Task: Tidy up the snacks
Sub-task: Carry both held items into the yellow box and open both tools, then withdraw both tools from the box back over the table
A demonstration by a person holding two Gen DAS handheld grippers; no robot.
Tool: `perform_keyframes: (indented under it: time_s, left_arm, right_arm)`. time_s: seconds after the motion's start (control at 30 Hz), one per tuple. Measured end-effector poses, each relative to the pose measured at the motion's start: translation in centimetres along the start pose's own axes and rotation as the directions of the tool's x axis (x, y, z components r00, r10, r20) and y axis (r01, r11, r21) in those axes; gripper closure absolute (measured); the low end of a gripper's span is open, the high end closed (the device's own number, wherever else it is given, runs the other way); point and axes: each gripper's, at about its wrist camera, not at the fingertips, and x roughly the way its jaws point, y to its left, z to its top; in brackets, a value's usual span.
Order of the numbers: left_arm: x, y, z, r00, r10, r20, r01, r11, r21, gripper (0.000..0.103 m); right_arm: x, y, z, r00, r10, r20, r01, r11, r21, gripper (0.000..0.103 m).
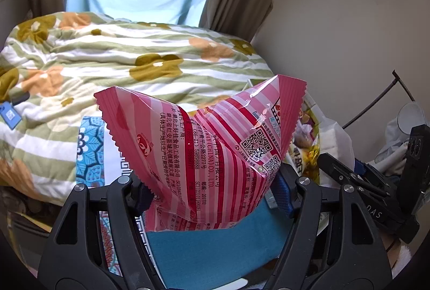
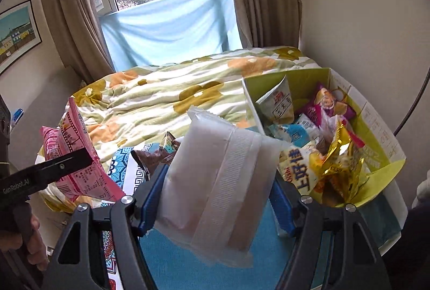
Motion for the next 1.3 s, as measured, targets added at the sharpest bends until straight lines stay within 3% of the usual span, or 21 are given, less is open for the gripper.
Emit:
perform_keyframes:
  time_s: [0.3,0.57,0.7,0.77,0.8,0.87,0.93,1.07,1.3]
  left_arm:
    - [4.8,-12.2,2.1,1.0,-0.008,0.015,0.008,1.0,0.003,0.034]
    - [12.4,-20.1,2.5,0.999,0.008,-0.042,-0.01,0.999,-0.042,0.034]
    - [15.9,-21.3,3.0,0.996,0.019,-0.086,-0.026,0.997,-0.078,0.031]
    - [17.8,-21.7,3.2,0.992,0.029,-0.119,-0.041,0.994,-0.1,0.014]
    - [18.6,-21.8,3.2,0.99,0.049,-0.13,-0.063,0.992,-0.109,0.001]
    - [20.4,-21.6,2.6,0.98,0.075,-0.186,-0.101,0.986,-0.133,0.0]
    - [21.2,-21.3,1.8,0.969,0.085,-0.232,-0.122,0.981,-0.15,0.001]
    - [20.7,-20.9,1.0,0.975,0.061,-0.213,-0.097,0.982,-0.162,0.001]
    - [18.9,-21.2,1.0,0.975,0.131,-0.182,-0.151,0.983,-0.102,0.001]
  right_arm:
    - [-3.2,-10.7,5.1,0.997,0.049,0.064,-0.047,0.998,-0.03,0.036]
    - [-1.9,-19.8,7.2,0.995,0.084,0.044,-0.081,0.994,-0.069,0.036]
    - [-0.6,-22.6,7.6,0.995,0.101,0.002,-0.1,0.99,-0.099,0.04]
    - [0.0,-23.3,7.8,0.993,0.114,-0.018,-0.115,0.987,-0.116,0.043]
    - [0.4,-23.6,7.7,0.994,0.108,-0.034,-0.111,0.985,-0.128,0.043]
    - [1.8,-23.8,7.4,0.987,0.139,-0.077,-0.149,0.977,-0.151,0.061]
    - [3.7,-24.2,7.0,0.974,0.188,-0.128,-0.207,0.965,-0.157,0.073]
    - [3.3,-25.6,6.8,0.966,0.232,-0.111,-0.244,0.962,-0.119,0.073]
    - [4.0,-26.3,6.9,0.956,0.249,-0.153,-0.265,0.959,-0.096,0.073]
